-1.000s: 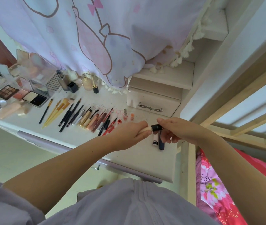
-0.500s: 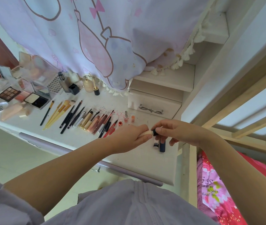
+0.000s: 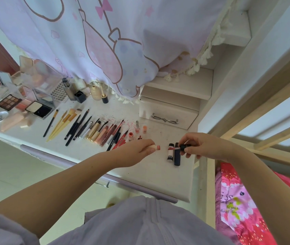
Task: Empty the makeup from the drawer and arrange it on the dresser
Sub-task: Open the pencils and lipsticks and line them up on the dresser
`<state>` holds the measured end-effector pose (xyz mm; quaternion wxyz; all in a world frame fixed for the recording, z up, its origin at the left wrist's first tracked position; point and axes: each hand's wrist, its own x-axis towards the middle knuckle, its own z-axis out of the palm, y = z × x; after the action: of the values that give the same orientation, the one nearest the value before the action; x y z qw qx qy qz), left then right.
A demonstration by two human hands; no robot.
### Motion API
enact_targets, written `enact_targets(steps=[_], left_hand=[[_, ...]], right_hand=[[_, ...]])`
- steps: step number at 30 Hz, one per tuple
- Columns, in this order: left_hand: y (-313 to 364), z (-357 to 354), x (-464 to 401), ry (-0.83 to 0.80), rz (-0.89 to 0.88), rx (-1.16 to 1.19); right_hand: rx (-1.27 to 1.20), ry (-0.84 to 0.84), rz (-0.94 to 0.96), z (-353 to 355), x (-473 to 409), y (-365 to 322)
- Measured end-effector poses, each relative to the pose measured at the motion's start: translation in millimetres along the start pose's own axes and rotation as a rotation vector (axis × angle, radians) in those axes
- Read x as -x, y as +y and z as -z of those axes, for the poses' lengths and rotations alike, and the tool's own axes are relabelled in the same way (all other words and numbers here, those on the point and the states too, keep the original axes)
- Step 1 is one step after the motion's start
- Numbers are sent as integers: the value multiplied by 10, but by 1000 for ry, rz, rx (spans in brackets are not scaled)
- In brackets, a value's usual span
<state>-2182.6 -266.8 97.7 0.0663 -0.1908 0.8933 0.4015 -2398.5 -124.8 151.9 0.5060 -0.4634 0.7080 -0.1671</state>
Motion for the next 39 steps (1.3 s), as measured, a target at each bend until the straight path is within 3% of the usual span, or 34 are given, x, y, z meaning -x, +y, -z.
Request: enact_targets(steps=[6,10,13,17,28,34,39], left_hand=[[84,-125,39,-22,190,449],[131,-334,-93,174,248,264],[170,-484,-336,360,331,225],[196,-550,-706,449,427,339],[-102,-602,-1246,480,582,393],[-176,-670,-1270,485,608,369],[-69,-776,-932,526,573,511]], right_hand=[[-321,154,-79,-86,29,337],[-460,242,-155,-309,-131,479],[-216,403,-131,-414,-381,523],[-88,572,-83,-445,-794,502],[372,577,-73,-495,-1499,599],[366,554,-70,-457,-1500,622],[382,531,-73,-290,-1260,755]])
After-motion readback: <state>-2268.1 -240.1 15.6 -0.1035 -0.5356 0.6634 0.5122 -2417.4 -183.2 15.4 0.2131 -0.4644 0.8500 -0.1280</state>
